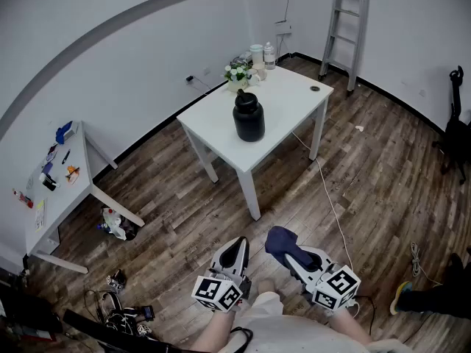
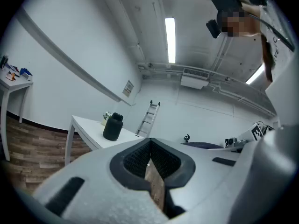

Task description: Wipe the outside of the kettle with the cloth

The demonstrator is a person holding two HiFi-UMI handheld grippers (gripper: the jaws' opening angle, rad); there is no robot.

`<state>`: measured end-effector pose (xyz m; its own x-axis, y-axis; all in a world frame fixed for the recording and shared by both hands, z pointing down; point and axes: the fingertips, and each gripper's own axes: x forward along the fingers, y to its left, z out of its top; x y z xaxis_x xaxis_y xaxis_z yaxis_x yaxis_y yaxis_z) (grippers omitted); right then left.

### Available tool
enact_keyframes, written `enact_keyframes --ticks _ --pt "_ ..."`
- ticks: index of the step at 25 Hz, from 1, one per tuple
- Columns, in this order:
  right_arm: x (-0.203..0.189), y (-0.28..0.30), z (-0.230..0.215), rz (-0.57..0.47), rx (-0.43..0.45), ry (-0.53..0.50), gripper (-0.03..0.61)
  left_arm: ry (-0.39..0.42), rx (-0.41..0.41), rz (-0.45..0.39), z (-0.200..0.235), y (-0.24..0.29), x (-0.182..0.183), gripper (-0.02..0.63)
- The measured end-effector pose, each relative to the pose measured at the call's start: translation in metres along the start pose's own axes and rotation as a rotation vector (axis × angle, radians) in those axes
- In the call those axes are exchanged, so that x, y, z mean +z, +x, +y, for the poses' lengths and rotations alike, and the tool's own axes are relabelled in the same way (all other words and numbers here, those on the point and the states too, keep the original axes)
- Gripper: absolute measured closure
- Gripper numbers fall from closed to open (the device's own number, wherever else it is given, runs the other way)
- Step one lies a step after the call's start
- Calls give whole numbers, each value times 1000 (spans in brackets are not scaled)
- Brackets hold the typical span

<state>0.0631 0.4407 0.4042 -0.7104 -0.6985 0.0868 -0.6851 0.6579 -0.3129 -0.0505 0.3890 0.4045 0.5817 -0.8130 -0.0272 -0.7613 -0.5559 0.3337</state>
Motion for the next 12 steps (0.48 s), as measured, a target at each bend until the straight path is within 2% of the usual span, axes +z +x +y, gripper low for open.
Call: enact_keyframes --ticks 12 --pt "27 102 -66 20 -6 9 511 -17 -6 25 91 85 12 607"
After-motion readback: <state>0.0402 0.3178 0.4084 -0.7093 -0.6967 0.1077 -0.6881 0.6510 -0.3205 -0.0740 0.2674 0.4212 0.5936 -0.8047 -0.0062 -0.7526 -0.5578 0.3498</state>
